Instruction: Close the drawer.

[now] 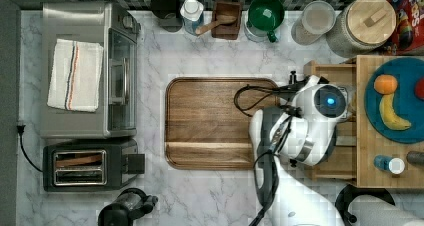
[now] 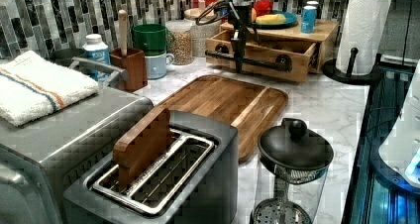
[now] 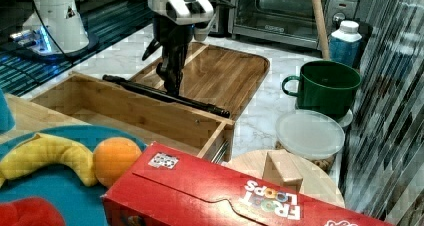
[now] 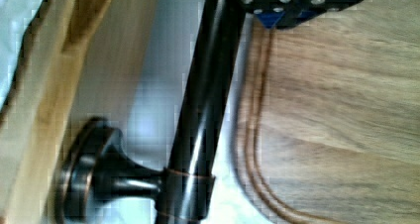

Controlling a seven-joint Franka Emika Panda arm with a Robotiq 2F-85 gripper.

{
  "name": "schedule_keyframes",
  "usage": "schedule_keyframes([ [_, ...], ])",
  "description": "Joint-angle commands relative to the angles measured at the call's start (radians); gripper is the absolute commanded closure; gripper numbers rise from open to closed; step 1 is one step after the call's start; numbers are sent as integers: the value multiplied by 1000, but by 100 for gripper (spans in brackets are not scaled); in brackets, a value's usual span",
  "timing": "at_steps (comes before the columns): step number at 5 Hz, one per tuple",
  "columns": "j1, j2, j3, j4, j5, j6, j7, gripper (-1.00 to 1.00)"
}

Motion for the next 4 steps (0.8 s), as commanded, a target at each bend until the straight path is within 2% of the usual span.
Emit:
schedule_keyframes([
  [1,-181,127,-170,311,26,24,-267,100],
  [2,-219,135,-168,369,-12,-15,-279,100],
  [3,-200,120,-198,384,-30,-53,-247,100],
  [4,-188,89,-200,341,-30,-49,-155,100],
])
